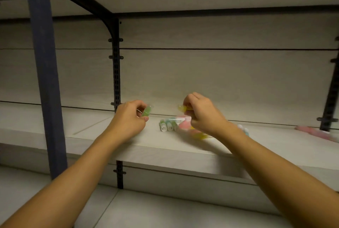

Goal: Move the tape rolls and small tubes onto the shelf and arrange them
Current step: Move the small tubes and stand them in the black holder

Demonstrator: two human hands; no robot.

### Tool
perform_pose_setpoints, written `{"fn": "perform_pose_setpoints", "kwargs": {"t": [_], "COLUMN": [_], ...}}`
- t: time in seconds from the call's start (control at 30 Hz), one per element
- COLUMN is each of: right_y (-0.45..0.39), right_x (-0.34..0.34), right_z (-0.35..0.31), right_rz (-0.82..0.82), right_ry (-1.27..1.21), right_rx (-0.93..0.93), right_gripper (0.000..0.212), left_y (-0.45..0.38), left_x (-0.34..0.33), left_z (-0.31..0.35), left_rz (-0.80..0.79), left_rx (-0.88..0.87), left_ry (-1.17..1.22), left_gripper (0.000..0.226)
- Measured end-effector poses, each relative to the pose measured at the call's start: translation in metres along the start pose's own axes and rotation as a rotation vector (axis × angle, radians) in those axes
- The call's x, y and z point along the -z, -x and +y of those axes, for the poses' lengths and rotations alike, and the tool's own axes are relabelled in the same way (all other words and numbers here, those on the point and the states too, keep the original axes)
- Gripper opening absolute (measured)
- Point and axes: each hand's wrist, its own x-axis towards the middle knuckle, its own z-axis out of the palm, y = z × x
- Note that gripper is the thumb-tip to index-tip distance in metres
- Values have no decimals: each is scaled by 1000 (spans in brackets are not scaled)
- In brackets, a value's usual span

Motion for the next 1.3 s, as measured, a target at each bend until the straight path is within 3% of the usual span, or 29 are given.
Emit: {"fn": "perform_pose_setpoints", "kwargs": {"t": [0.27,0.4,0.77,1.1,1.3], "right_y": [71,109,229,341,402], "right_x": [42,73,187,288,345], "right_z": [12,22,42,61,81], "right_rz": [46,57,88,65,62], "right_ry": [168,264,483,536,565], "right_rx": [-175,-350,-679,-871,-914], "right_gripper": [16,21,25,31,27], "left_y": [-1,6,39,104,144], "left_x": [-50,-82,-151,-204,-221], "left_z": [45,76,198,318,382], "left_rz": [-66,-121,-253,-376,-370], "left_rx": [-168,-282,-501,-580,-575], "left_ry": [133,178,363,449,482], "left_gripper": [27,27,24,25,30]}}
